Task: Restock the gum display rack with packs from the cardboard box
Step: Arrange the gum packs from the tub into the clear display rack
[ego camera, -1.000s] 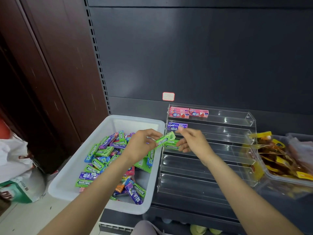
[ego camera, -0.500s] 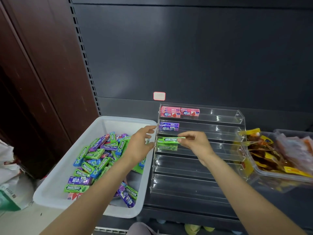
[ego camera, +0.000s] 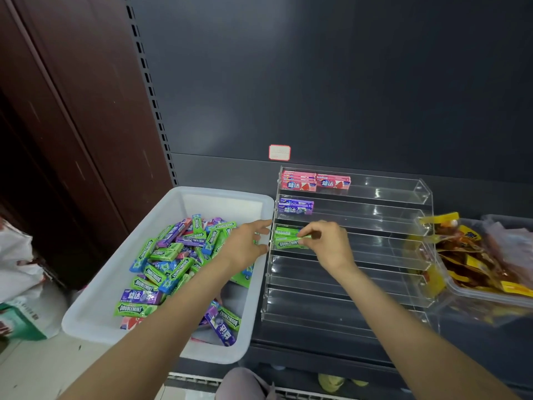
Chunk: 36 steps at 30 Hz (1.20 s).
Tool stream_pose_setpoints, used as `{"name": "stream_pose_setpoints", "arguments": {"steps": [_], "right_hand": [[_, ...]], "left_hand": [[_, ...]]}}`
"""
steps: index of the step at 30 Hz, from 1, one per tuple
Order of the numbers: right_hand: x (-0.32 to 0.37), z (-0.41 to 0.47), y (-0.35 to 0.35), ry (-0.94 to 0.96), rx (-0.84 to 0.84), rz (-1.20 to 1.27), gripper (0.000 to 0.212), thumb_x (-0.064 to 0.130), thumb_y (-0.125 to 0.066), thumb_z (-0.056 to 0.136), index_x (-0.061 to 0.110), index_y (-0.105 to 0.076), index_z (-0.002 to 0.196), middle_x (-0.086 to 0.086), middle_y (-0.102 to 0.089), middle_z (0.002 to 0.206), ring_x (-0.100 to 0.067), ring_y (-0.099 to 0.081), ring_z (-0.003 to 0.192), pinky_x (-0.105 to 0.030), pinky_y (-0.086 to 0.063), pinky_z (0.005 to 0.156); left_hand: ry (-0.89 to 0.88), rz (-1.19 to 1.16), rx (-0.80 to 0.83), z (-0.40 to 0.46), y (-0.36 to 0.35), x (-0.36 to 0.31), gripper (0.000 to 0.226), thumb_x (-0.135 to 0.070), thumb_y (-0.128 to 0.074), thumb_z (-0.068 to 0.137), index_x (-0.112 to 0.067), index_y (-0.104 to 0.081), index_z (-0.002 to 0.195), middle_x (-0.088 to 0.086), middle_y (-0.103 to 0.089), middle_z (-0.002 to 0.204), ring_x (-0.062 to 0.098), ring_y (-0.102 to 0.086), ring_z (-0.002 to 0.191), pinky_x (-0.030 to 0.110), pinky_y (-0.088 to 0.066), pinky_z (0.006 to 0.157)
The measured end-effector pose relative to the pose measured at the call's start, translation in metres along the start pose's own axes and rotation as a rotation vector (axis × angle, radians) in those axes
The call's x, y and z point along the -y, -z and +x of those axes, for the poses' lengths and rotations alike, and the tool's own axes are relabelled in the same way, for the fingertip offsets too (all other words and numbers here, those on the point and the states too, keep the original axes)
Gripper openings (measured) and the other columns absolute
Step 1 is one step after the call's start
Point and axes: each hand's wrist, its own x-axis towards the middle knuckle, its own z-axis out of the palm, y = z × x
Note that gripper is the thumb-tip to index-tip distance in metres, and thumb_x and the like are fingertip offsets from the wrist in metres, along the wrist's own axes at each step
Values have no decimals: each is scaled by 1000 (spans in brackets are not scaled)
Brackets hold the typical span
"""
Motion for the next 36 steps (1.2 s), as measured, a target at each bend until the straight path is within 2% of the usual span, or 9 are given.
{"name": "stream_pose_setpoints", "arguments": {"steps": [2, 6, 13, 19, 23, 27, 31, 36], "right_hand": [[1, 1, -2, 0, -19, -31, 13, 9, -72, 80, 12, -75, 92, 0, -68, 89, -7, -53, 75, -6, -35, 63], [2, 0, -3, 25, 16, -100, 16, 9, -66, 86, 10, -73, 100, -5, -69, 102, -13, -60, 89, -22, -46, 82], [-5, -10, -6, 145, 99, -244, 23, 15, -63, 88, 8, -69, 109, -6, -61, 111, -15, -55, 104, -25, -45, 92], [14, -14, -10, 155, 109, -247, 30, 23, -60, 91, 15, -63, 119, -1, -56, 116, -13, -48, 112, -26, -42, 92], [40, -13, -25, 193, 84, -112, 26, 21, -58, 92, 17, -65, 116, 0, -58, 111, -12, -52, 106, -26, -44, 89], [71, -9, -46, 277, 88, -33, 21, 18, -56, 92, 17, -68, 110, 1, -62, 103, -11, -56, 94, -24, -44, 82], [95, -1, -72, 291, 193, -58, 28, 18, -53, 93, 17, -63, 119, -2, -62, 115, -16, -57, 106, -32, -44, 94], [99, 5, -105, 255, 457, -200, 46, 19, -51, 95, 16, -42, 140, -7, -43, 143, -21, -39, 132, -30, -27, 109]], "left_hand": [[-7, 2, 3, 0, -1, -2, 60, -4, -59, 88, -22, -38, 141, 0, -55, 132, 18, -50, 119, 13, -35, 83], [-6, 10, 0, -1, -2, -4, 58, -3, -57, 90, -23, -38, 141, 1, -54, 133, 19, -49, 120, 16, -35, 87], [-6, -26, 0, -1, -4, -4, 57, -3, -55, 90, -22, -38, 141, 1, -53, 135, 21, -48, 124, 18, -36, 91], [-35, 2, -76, -13, 9, 4, 45, -7, -54, 91, -18, -47, 134, 3, -58, 126, 16, -56, 107, 19, -41, 85], [-61, 163, -178, -35, 35, 31, 36, -11, -54, 90, -18, -55, 126, 1, -61, 119, 15, -60, 97, 24, -45, 83], [52, 203, -302, -54, 68, 74, 30, -11, -55, 89, -17, -60, 118, 2, -63, 115, 18, -62, 95, 28, -47, 83], [133, 234, -324, -63, 89, 107, 32, -12, -56, 90, -15, -59, 121, 7, -59, 124, 23, -60, 108, 30, -43, 92], [130, 345, -139, -57, 86, 122, 51, -22, -54, 93, -16, -39, 142, 5, -38, 146, 22, -37, 133, 28, -29, 107]]}}
